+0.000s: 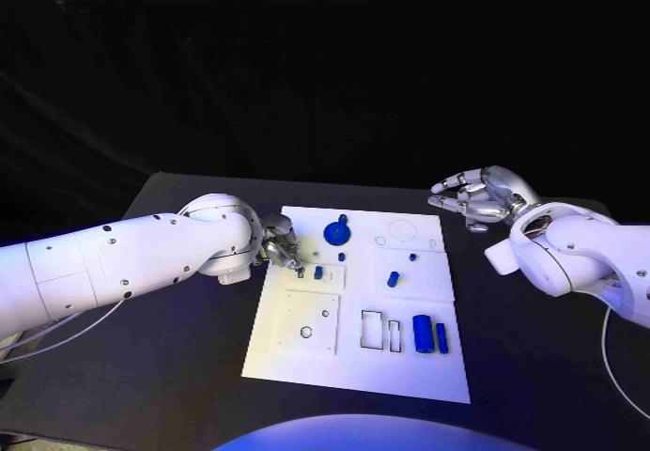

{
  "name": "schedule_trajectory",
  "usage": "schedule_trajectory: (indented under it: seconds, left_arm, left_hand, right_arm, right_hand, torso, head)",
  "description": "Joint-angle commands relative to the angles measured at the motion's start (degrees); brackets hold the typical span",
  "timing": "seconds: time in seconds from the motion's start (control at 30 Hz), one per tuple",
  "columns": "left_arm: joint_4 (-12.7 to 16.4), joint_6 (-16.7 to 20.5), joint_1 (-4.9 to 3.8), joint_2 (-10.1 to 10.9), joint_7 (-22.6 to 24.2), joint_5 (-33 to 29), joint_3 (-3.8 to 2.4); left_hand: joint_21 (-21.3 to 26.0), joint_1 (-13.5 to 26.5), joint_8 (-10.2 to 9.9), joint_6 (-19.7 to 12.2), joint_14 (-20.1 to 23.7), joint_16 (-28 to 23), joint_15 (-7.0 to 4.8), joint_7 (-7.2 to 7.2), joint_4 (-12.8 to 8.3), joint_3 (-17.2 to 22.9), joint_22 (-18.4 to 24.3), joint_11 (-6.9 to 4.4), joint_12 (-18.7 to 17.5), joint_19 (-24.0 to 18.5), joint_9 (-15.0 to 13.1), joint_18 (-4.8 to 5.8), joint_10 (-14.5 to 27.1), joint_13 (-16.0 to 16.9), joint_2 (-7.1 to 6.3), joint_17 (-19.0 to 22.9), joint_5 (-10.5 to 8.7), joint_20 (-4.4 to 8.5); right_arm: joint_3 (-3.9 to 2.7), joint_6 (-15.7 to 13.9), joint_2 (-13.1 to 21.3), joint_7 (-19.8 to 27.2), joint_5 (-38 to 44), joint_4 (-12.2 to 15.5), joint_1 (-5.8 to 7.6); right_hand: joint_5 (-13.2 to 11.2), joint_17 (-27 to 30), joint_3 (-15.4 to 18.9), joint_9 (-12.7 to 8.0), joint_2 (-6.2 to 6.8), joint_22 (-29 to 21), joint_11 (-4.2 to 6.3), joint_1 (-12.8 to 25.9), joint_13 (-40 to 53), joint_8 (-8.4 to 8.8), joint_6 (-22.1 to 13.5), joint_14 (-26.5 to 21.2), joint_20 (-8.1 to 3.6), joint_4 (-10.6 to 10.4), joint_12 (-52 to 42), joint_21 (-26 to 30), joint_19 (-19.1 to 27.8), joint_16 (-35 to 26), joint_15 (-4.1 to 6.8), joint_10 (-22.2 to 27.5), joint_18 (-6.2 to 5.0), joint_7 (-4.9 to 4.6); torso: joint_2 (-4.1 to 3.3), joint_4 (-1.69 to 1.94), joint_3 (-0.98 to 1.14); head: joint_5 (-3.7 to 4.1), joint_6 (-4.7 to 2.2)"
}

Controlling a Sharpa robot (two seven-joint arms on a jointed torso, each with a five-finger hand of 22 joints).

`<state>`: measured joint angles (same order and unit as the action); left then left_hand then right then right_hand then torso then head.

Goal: Assemble the parts on the task board

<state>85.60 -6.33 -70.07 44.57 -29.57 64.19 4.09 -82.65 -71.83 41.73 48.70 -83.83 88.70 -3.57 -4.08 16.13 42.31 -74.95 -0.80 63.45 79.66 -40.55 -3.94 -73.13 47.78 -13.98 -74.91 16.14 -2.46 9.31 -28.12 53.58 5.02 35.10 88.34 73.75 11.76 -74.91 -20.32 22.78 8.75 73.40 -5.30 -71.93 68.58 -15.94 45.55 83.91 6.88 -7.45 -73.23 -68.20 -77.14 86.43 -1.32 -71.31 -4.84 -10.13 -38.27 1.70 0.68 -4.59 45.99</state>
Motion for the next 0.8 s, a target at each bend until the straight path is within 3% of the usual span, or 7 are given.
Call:
schedule_trajectory:
  seconds: [0.03,0.8]
  left_arm:
    - [0.0,-1.7,0.1,-0.2,0.3,0.5,0.03]
    - [0.4,-3.8,0.2,-0.3,0.2,0.8,0.24]
  left_hand:
    - [-0.3,-0.3,0.2,0.8,-5.7,0.2,-0.44,0.4,-9.7,10.2,-0.7,0.01,0.3,0.4,-3.0,0.5,-0.3,0.0,-0.05,-13.7,0.34,-0.03]
    - [-0.3,-0.1,0.4,0.9,-5.7,0.2,-0.48,0.46,-9.8,10.6,-0.8,-0.05,0.2,0.4,-3.1,0.51,-0.3,-0.2,-0.24,-13.7,0.47,0.02]
  right_arm:
    - [0.0,0.7,0.0,0.3,0.2,0.1,-0.04]
    - [0.0,0.8,0.1,0.3,0.2,0.1,-0.05]
  right_hand:
    - [0.3,-4.7,-0.1,-0.1,0.03,0.0,-0.03,0.5,0.0,-0.27,-0.4,3.5,0.1,-0.2,0.2,0.3,0.4,-0.2,0.32,0.2,-0.56,-0.06]
    - [0.3,-4.7,-0.1,-0.1,0.03,0.0,-0.03,0.5,0.0,-0.27,-0.4,3.5,0.1,-0.2,0.2,0.3,0.4,-0.2,0.32,0.2,-0.56,-0.06]
  torso:
    - [0.02,0.03,0.03]
    - [0.03,0.04,0.0]
  head:
    - [0.0,0.07]
    - [0.01,0.21]
